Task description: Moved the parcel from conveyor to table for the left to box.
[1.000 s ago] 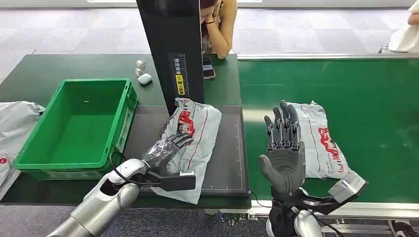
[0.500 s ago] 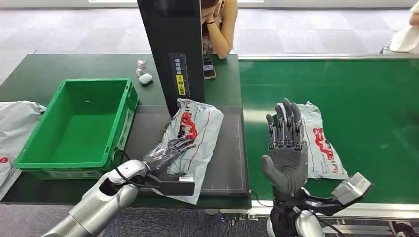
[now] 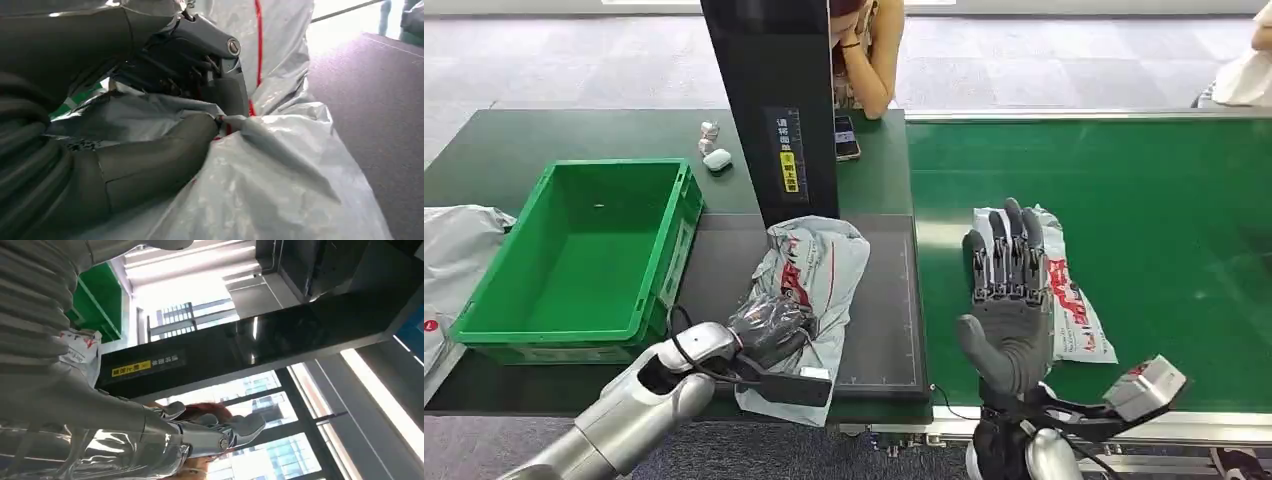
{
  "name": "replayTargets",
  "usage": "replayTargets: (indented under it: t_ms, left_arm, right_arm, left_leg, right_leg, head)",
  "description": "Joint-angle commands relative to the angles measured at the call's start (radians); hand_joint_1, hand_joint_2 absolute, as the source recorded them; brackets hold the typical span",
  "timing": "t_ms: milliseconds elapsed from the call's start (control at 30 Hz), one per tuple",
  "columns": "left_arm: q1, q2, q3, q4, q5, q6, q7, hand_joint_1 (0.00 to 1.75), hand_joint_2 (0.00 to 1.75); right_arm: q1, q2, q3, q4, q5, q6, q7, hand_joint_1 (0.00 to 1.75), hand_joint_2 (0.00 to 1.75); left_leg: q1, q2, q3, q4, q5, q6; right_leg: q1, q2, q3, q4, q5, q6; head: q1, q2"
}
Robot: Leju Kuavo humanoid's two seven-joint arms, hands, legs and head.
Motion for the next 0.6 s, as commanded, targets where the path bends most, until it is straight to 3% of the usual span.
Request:
replayTargets:
  t_ms: [33, 200, 433, 600]
  left_arm:
    - [-0.054, -0.010, -0.104, 0.100, -0.002, -0.017, -0.007, 1.75, 1.75]
    - [-0.059, -0.018, -0.090, 0.092, 0.011, 0.027, -0.015, 1.75, 1.75]
    - [0.076, -0.056, 0.136, -0.172, -0.068, 0.560, -0.016, 1.75, 1.75]
    - [0.154, -0.069, 0.287, -0.371, -0.098, 0.785, -0.043, 1.75, 1.75]
  right_arm:
    - [0.017, 0.000, -0.032, -0.010, -0.007, -0.012, -0.007, 0.00, 1.75]
    - [0.030, 0.007, -0.042, -0.022, 0.003, -0.018, -0.012, 0.00, 1.75]
    - [0.050, 0.007, -0.029, -0.028, 0.018, -0.034, -0.010, 0.00, 1.75]
    - [0.024, 0.004, -0.003, 0.009, 0.015, -0.047, -0.005, 0.00, 1.75]
  left_leg:
    - [0.000, -0.001, 0.004, -0.003, 0.000, 0.000]
    - [0.000, -0.001, 0.003, -0.003, 0.000, 0.000]
    - [0.000, 0.001, 0.000, -0.002, -0.001, 0.000]
    - [0.000, 0.004, -0.001, -0.001, -0.002, 0.000]
  right_leg:
    - [0.000, 0.000, 0.004, -0.002, -0.001, 0.000]
    - [0.000, 0.000, 0.003, -0.002, -0.001, 0.000]
    - [0.000, 0.001, 0.000, -0.001, -0.001, 0.000]
    - [0.000, 0.004, -0.002, -0.001, -0.001, 0.000]
  head:
    - [0.000, 0.000]
    - [0.000, 0.000]
    - [0.000, 0.000]
    - [0.000, 0.000]
